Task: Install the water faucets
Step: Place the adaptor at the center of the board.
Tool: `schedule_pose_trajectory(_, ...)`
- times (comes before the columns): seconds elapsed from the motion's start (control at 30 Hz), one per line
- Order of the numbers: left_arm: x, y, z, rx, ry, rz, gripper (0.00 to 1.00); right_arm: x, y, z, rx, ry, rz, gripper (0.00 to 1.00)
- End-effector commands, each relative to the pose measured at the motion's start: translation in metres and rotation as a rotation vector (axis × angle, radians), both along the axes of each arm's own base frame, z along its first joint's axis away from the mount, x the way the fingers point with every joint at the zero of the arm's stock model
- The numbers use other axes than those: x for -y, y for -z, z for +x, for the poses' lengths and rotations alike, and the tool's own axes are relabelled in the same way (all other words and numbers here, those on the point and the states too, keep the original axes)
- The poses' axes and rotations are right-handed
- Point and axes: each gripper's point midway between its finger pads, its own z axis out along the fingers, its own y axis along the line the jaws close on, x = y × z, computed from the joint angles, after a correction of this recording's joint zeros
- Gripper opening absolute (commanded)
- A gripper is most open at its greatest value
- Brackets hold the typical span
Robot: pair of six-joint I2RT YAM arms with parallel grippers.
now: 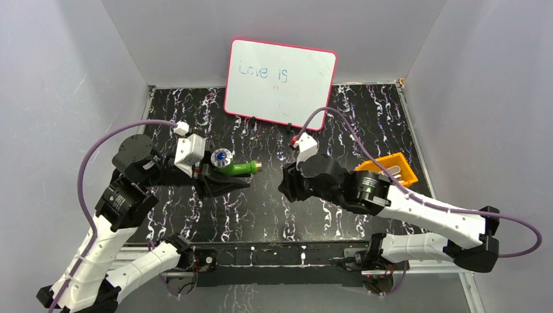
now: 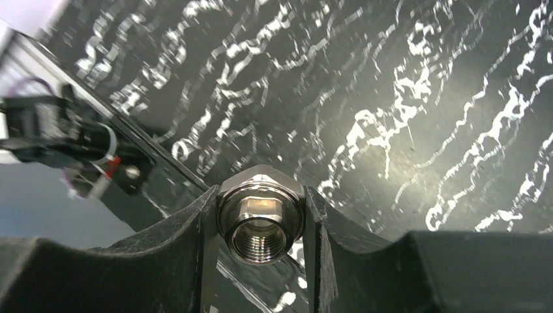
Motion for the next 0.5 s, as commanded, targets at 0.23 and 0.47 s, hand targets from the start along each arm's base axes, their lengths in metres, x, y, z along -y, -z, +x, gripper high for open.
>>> schedule_pose_trajectory(0.23, 0.007, 0.015, 0.004, -0.12, 0.009, 0.034, 0.0, -0.016, -0.105, -0.019, 0.098, -0.138, 0.359, 0.0)
schedule_pose_trajectory(0.47, 0.009, 0.022, 0.009, -0.133, 0.006, 0.062, 0.0, -0.01, -0.147, -0.012, 0.123, -0.086, 0.406, 0.0)
